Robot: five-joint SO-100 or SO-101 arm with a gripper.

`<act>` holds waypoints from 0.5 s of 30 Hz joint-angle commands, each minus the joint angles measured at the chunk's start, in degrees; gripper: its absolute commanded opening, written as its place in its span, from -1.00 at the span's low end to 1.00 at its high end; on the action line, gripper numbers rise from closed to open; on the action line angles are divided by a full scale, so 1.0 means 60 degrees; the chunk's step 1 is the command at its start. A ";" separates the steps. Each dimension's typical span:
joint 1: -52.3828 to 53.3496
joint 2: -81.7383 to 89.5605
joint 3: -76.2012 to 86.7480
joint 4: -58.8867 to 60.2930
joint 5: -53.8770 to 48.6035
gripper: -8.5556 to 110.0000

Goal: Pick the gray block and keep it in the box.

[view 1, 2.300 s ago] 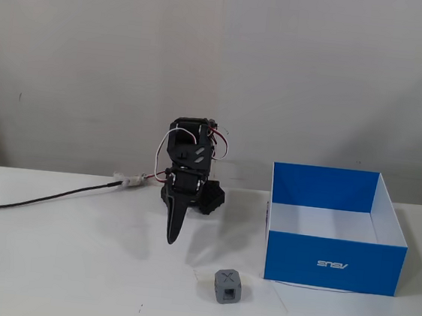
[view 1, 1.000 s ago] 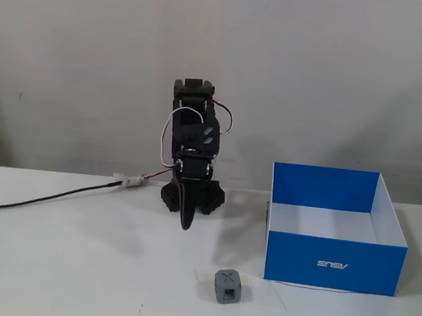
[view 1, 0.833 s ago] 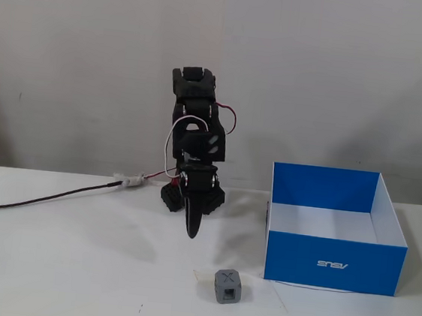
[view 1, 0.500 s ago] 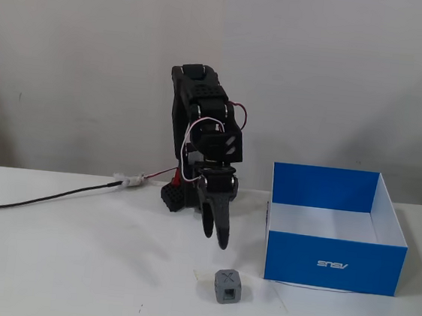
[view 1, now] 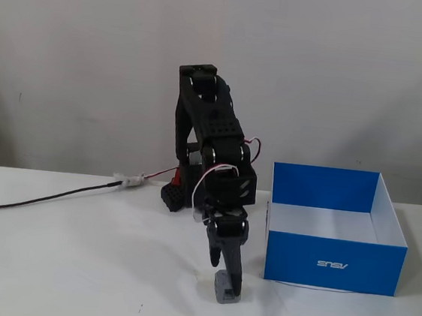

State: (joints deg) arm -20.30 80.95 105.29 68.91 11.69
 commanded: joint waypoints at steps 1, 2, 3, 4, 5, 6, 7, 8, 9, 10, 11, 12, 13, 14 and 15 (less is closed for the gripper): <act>0.0000 0.0088 -0.0630 -0.0103 0.0044 -0.02; 0.0000 0.0000 -0.0645 -0.0103 0.0015 -0.04; 0.0000 -0.0117 -0.0688 -0.0103 -0.0029 -0.05; 0.0000 -0.0190 -0.0688 -0.0073 -0.0044 -0.05; 0.0000 -0.0249 -0.0703 -0.0044 -0.0059 -0.05; -0.0015 -0.0293 -0.0732 -0.0015 -0.0073 -0.07; -0.0029 -0.0366 -0.0791 0.0015 -0.0088 -0.09; -0.0059 -0.0469 -0.0908 0.0117 -0.0088 -0.13; -0.0059 -0.0586 -0.0996 0.0176 -0.0088 -0.17; -0.0059 -0.0703 -0.1040 0.0190 -0.0103 -0.19; -0.0059 -0.0820 -0.1113 0.0220 -0.0103 -0.20; -0.0044 -0.0908 -0.1172 0.0249 -0.0103 -0.23; -0.0029 -0.0967 -0.1245 0.0278 -0.0117 -0.25; 0.0000 -0.1025 -0.1318 0.0322 -0.0117 -0.26; 0.0015 -0.1084 -0.1348 0.0322 -0.0117 -0.29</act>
State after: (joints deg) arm -19.95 74.00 100.81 70.22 11.60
